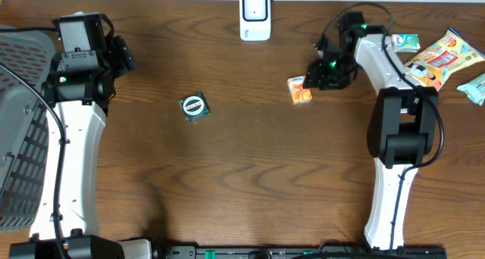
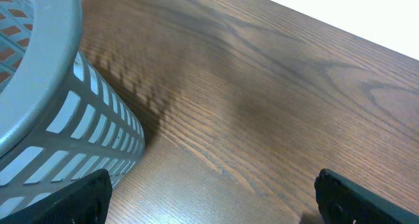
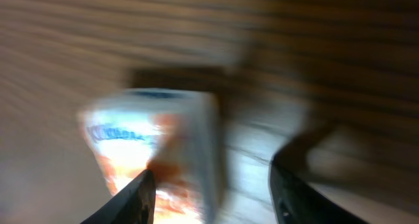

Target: Scan the item barcode

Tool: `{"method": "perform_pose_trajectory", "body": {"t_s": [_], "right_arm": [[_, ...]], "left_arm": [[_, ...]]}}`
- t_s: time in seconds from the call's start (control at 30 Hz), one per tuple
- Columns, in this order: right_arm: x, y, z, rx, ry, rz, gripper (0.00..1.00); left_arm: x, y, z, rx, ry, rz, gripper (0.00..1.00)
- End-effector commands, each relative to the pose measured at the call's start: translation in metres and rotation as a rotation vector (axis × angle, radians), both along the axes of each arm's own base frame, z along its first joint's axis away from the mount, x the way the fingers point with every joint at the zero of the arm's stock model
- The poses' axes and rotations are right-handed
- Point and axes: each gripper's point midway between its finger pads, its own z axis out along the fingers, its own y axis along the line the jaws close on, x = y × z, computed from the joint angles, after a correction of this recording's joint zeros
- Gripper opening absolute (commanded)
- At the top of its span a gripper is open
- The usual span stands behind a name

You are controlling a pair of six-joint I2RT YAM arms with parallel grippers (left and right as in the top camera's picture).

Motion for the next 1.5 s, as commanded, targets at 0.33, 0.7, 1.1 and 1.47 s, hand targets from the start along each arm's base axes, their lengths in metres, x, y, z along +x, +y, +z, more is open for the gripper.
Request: {"method": "perform_pose_trajectory", "body": {"t_s": [0.33, 0.7, 1.1, 1.47], "right_arm": [[-0.014, 0.039, -0.008, 0.165, 0.048, -0.022, 0.01], [0.021, 0.07, 0.144, 0.975, -0.214, 0.148, 0.01], [0.023, 0.091, 0.16, 1.043, -0.329, 0.278, 0.01], [0.051, 0.11, 0.053, 0.316, -0.265, 0.068, 0.01]], "left_arm": [[0.001, 0.003, 0.001, 0.015, 0.007, 0.002, 0.98], [0.001, 0.003, 0.001, 0.015, 0.007, 0.002, 0.98], [0.001, 0.003, 0.001, 0.015, 0.007, 0.002, 0.98], [0.001, 0.003, 0.001, 0.015, 0.007, 0.002, 0.98]]}}
